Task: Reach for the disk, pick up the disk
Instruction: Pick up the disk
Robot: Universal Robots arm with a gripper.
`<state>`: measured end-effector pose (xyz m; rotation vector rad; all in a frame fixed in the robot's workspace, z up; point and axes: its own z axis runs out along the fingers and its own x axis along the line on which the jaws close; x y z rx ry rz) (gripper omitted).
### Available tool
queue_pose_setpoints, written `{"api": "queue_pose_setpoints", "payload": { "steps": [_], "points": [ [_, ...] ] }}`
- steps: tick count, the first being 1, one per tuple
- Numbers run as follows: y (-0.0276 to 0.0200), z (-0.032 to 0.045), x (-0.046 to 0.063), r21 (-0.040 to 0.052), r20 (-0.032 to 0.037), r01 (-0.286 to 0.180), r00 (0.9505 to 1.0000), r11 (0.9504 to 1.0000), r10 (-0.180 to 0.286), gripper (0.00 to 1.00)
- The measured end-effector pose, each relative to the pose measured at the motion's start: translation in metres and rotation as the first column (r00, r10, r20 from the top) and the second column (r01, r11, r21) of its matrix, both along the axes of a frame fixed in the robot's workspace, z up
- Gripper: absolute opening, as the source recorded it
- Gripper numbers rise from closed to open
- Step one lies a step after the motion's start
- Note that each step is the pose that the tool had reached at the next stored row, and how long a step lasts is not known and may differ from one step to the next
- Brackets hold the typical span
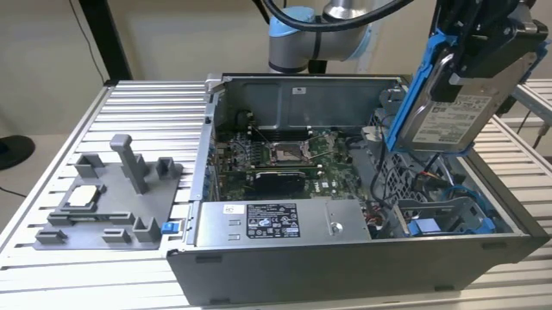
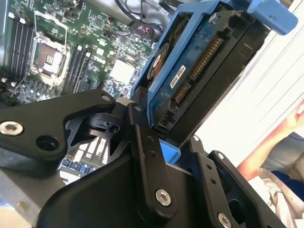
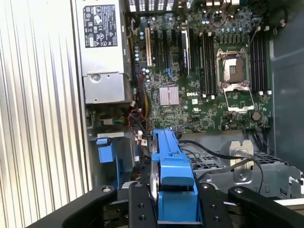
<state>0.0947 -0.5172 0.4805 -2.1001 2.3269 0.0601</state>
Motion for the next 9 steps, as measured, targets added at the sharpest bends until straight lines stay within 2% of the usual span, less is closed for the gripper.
{"api": "queue_pose_setpoints", "payload": {
  "steps": [9],
  "points": [
    [-0.0195,-0.0003,0.000,0.0000,-0.0005,0.000,1.0000,1.0000,0.000,0.00]
  ]
}}
